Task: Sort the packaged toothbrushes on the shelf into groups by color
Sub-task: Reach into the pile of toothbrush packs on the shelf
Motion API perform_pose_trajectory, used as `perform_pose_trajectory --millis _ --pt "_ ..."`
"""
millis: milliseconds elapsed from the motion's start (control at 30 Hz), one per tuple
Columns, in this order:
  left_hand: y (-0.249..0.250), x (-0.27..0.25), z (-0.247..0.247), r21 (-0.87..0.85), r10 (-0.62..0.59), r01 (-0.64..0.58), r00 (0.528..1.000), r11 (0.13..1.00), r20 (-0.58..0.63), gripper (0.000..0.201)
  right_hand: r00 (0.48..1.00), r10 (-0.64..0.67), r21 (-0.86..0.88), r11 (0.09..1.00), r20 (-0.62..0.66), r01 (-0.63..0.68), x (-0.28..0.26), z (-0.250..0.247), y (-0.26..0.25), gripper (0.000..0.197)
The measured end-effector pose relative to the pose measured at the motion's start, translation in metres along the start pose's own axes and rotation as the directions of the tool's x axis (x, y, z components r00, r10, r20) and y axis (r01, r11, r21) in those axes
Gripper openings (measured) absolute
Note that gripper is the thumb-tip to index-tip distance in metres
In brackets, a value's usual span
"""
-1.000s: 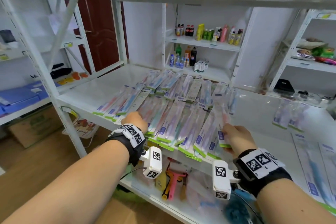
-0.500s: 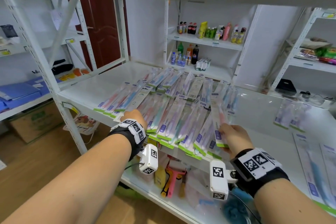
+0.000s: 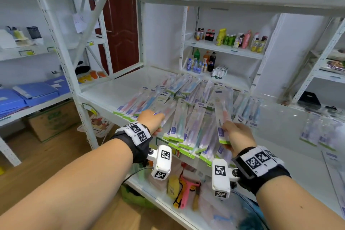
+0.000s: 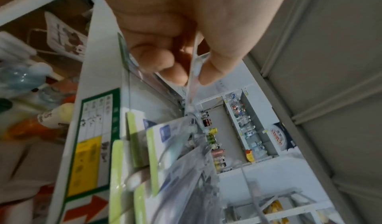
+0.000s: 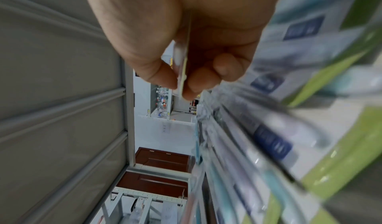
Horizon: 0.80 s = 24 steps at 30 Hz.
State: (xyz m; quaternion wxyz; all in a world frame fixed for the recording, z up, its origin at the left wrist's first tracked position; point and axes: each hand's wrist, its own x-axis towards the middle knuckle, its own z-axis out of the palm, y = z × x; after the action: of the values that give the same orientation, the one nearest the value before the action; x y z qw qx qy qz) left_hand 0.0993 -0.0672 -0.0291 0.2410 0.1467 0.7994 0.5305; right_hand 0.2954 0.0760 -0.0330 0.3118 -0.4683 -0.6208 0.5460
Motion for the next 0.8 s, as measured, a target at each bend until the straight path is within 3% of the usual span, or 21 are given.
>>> perform_pose_trajectory --millis 167,267,367,467,567,700,800 --pt "-0.004 0.009 -0.041 -0.31 -0.062 0.071 0.997 0.948 0.04 0.013 0.998 -0.028 0.041 0.999 0.057 0.026 -0.002 0.057 -0.025 0.018" --pt "-0.007 0.025 -0.074 -0.474 -0.055 0.043 0.998 0.879 -0.011 0.004 0.99 -0.012 0.019 1.0 0.141 0.009 -0.002 0.1 -0.039 0.016" --pt "-0.016 0.048 -0.112 -0.542 -0.069 0.018 0.995 0.84 -0.075 0.012 0.973 -0.007 0.028 1.0 0.229 0.0 -0.002 0.149 -0.049 0.013" --pt "-0.028 0.078 -0.153 -0.569 -0.107 0.033 0.989 0.822 -0.098 0.017 0.957 0.041 0.034 0.998 0.286 -0.053 -0.001 0.204 -0.057 0.018" --pt "-0.042 0.106 -0.188 -0.505 -0.105 0.056 0.992 0.862 -0.071 0.013 0.935 0.114 0.036 0.99 0.335 -0.134 0.001 0.259 -0.069 0.023" --pt "-0.059 0.138 -0.221 -0.402 -0.082 0.078 0.997 0.913 0.008 0.012 0.908 0.195 0.079 0.968 0.37 -0.24 0.001 0.329 -0.082 0.018" --pt "-0.067 0.16 -0.24 -0.355 -0.091 0.1 0.995 0.929 0.041 0.013 0.894 0.194 0.049 0.971 0.404 -0.233 -0.001 0.371 -0.083 0.013"
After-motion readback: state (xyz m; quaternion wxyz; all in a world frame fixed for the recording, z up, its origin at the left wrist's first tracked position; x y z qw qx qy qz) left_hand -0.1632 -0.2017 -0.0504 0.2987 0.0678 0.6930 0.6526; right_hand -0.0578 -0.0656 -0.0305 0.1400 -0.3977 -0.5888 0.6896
